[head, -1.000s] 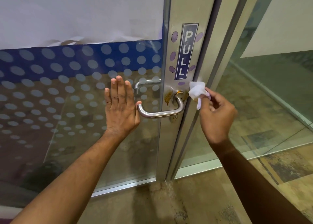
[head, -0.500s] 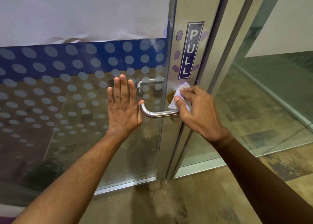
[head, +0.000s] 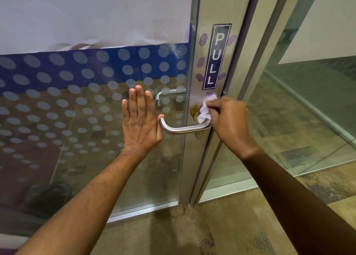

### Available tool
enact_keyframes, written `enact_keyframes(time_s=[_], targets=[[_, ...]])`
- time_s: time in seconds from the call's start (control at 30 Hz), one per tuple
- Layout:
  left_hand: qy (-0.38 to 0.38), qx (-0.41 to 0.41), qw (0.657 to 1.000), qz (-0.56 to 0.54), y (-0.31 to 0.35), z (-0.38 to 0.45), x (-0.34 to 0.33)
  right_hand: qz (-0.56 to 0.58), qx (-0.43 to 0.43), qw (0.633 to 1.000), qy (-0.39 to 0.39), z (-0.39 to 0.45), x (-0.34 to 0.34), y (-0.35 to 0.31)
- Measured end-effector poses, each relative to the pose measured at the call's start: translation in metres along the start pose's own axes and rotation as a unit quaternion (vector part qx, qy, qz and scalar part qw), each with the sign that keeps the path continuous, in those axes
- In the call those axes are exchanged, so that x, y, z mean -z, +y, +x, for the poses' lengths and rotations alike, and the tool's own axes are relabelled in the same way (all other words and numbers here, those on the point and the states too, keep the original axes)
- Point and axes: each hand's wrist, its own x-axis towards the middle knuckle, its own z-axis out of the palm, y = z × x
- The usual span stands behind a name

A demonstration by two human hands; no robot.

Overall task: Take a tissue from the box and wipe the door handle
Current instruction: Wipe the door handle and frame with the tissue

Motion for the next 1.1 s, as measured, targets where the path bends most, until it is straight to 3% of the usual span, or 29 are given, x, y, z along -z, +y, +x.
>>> enact_keyframes(time_s=[0.17, 0.27, 0.43, 0.63, 0.87, 1.1], targets=[[-0.001, 0.001, 1.0, 0.004, 0.0, -0.001, -0.003, 0.149, -0.149, 0.978, 0.008, -0.017, -0.016, 0.016], [0.001, -0.001, 1.0, 0.004, 0.0, 0.0, -0.002, 0.206, -0.178, 0.96, 0.058, -0.013, -0.019, 0.016], [-0.001, 0.003, 1.0, 0.001, 0.001, 0.0, -0.002, 0.101, -0.047, 0.992, 0.063, -0.005, -0.007, 0.004], [0.006, 0.003, 1.0, 0.002, 0.001, 0.0, -0.003, -0.041, 0.087, 0.995, -0.01, -0.004, -0.002, -0.006], [0.004, 0.005, 1.0, -0.005, 0.001, 0.0, -0.003, -0.106, 0.175, 0.977, -0.064, 0.004, 0.001, -0.019], [0.002, 0.006, 1.0, 0.006, 0.0, -0.001, -0.003, -0.139, 0.157, 0.965, -0.156, 0.02, -0.006, -0.036]])
